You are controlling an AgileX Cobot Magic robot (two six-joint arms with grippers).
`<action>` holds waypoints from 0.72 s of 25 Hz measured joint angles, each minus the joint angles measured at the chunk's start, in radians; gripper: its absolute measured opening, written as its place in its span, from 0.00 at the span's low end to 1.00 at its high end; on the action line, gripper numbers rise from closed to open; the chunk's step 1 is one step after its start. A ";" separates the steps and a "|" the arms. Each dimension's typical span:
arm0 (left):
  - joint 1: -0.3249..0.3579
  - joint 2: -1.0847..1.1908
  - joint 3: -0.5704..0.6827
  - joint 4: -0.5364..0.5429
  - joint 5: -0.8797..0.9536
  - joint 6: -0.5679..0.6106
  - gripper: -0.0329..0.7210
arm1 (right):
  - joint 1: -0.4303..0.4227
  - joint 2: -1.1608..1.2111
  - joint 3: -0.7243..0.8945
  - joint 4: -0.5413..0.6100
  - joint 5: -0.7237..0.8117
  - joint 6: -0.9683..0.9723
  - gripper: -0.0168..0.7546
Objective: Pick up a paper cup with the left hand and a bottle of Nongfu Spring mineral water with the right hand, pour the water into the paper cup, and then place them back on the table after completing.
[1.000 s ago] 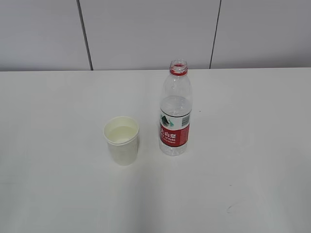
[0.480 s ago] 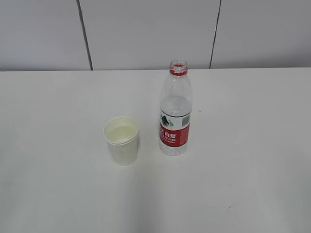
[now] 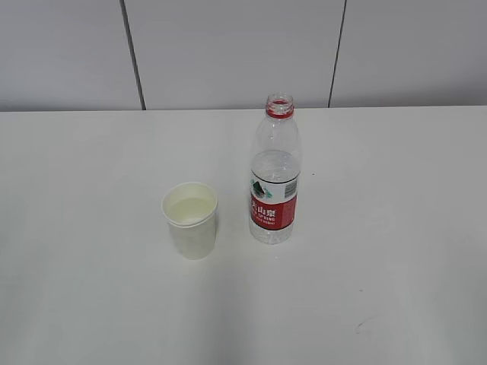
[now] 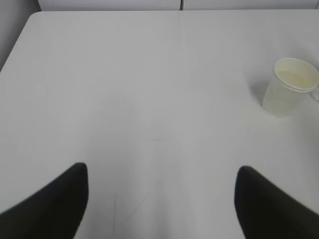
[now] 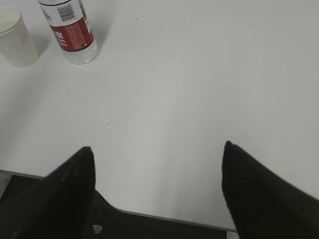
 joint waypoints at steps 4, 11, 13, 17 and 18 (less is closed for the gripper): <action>0.000 0.000 0.000 0.000 0.000 0.000 0.78 | 0.000 0.000 0.000 0.000 0.000 0.000 0.78; 0.000 0.000 0.000 0.000 0.000 0.000 0.78 | 0.000 0.000 0.000 0.000 0.000 0.000 0.78; 0.000 0.000 0.000 0.000 0.000 0.000 0.78 | 0.000 0.000 0.000 0.000 0.000 0.000 0.78; 0.000 0.000 0.000 0.000 0.000 0.000 0.78 | 0.000 0.000 0.000 0.000 0.000 0.000 0.78; 0.000 0.000 0.000 0.000 0.000 0.000 0.78 | 0.000 0.000 0.000 0.000 0.000 0.000 0.78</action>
